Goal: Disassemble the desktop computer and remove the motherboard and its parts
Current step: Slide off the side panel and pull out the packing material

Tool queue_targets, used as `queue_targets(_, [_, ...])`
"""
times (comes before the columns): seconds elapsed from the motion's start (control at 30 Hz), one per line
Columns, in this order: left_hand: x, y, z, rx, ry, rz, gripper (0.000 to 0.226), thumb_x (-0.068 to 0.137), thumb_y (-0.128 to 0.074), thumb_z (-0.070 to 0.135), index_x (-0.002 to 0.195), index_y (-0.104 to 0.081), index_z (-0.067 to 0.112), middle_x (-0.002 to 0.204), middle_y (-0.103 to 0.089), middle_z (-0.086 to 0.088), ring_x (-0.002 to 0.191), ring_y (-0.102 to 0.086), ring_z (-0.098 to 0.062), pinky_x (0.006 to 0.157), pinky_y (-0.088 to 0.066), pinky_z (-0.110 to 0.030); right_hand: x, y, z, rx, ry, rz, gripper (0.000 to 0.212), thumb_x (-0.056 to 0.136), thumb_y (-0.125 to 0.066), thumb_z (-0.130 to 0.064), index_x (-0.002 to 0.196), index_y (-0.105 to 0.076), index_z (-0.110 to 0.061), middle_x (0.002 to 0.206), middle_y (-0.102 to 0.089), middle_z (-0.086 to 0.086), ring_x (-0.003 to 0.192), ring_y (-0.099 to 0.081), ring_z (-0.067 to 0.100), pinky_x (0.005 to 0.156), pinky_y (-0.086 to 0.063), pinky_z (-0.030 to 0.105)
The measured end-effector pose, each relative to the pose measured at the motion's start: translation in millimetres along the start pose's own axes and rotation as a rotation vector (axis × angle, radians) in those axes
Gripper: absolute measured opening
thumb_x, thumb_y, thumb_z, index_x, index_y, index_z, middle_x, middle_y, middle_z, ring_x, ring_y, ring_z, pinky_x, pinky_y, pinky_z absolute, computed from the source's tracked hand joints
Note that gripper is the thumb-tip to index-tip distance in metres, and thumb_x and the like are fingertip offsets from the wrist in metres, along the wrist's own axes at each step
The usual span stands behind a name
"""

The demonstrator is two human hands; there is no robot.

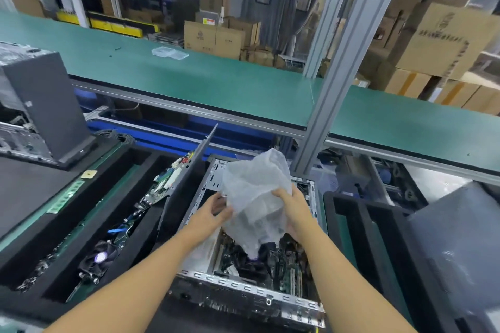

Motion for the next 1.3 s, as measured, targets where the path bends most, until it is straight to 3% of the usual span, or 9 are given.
queue_targets(0.13, [-8,10,21,-0.517,0.075,-0.253,0.093,0.062,-0.049,0.091,0.137,-0.056,0.037,0.144,-0.056,-0.002,0.132,-0.053,-0.026,0.102,-0.050,-0.042,-1,-18,2,0.146,-0.221,-0.120,0.036,0.087,-0.064,-0.026,0.121,-0.063,-0.014,0.113,-0.071,0.015,0.102,-0.068,0.036,0.082,-0.057,0.045])
queue_targets(0.23, [-21,15,22,-0.653,0.138,-0.234,0.068,0.087,-0.060,0.061,0.138,-0.058,0.017,0.140,-0.057,-0.016,0.129,-0.054,-0.036,0.100,-0.050,-0.047,-6,-45,6,0.062,-0.266,-0.211,0.024,0.089,-0.061,-0.027,0.111,-0.063,-0.016,0.096,-0.074,0.009,0.081,-0.071,0.029,0.066,-0.057,0.038])
queue_targets(0.37, [-37,25,20,-0.605,0.158,0.249,0.061,0.071,-0.086,0.036,0.121,-0.068,0.008,0.109,-0.074,-0.012,0.100,-0.072,-0.030,0.080,-0.059,-0.039,-11,-83,15,-0.150,-0.264,-0.454,0.033,0.081,-0.056,-0.048,0.090,-0.077,-0.024,0.096,-0.076,0.007,0.080,-0.072,0.021,0.065,-0.054,0.028])
queue_targets(0.53, [-81,58,9,-0.566,0.147,0.615,0.030,0.081,-0.082,0.020,0.109,-0.073,0.015,0.098,-0.077,-0.005,0.088,-0.075,-0.025,0.078,-0.061,-0.040,-16,-138,15,-0.233,-0.027,-0.610,0.070,0.072,-0.065,-0.078,0.130,-0.058,-0.040,0.129,-0.066,-0.004,0.117,-0.064,0.020,0.101,-0.049,0.050])
queue_targets(0.67, [-131,92,-4,-0.552,0.172,0.659,0.032,0.086,-0.076,0.027,0.115,-0.071,0.017,0.104,-0.076,-0.005,0.094,-0.073,-0.027,0.087,-0.058,-0.046,-39,-191,39,-0.421,0.112,-0.636,0.058,0.073,-0.081,-0.054,0.120,-0.056,-0.032,0.117,-0.067,-0.010,0.104,-0.067,0.012,0.084,-0.058,0.040])
queue_targets(0.77, [-183,127,-27,-0.650,0.178,0.572,0.033,0.091,-0.070,0.027,0.121,-0.067,0.014,0.113,-0.073,-0.012,0.102,-0.071,-0.033,0.084,-0.058,-0.046,-67,-230,63,-0.342,0.068,-0.706,0.054,0.075,-0.081,-0.039,0.122,-0.056,-0.028,0.118,-0.069,-0.006,0.104,-0.069,0.015,0.088,-0.058,0.045])
queue_targets(1.0, [-327,184,-120,-0.761,0.225,0.476,0.052,0.089,-0.072,0.013,0.137,-0.053,0.006,0.134,-0.060,-0.020,0.125,-0.057,-0.039,0.106,-0.045,-0.054,-146,-327,133,-0.483,0.019,-0.888,0.047,0.080,-0.082,-0.032,0.117,-0.054,-0.024,0.113,-0.069,-0.004,0.096,-0.071,0.013,0.079,-0.060,0.039])
queue_targets(1.1, [-398,204,-158,-0.787,0.258,0.603,0.048,0.089,-0.071,0.010,0.134,-0.056,0.004,0.130,-0.063,-0.020,0.120,-0.061,-0.038,0.105,-0.046,-0.053,-193,-375,179,-0.518,-0.100,-1.012,0.044,0.081,-0.079,-0.033,0.117,-0.056,-0.024,0.114,-0.070,-0.002,0.097,-0.071,0.014,0.081,-0.060,0.041])
queue_targets(1.3, [-544,255,-232,-0.873,0.316,1.002,0.041,0.088,-0.071,0.011,0.127,-0.061,0.009,0.118,-0.071,-0.015,0.107,-0.069,-0.034,0.086,-0.057,-0.048,-292,-471,260,-0.670,-0.224,-1.162,0.053,0.077,-0.079,-0.022,0.121,-0.051,-0.024,0.103,-0.071,-0.004,0.080,-0.072,0.006,0.059,-0.054,0.021])
Point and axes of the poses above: each hand's wrist, its own x-axis towards the middle knuckle, its own y-axis out of the back of the hand, z = x × y, the point moved 1 cm from there along x, towards the middle knuckle
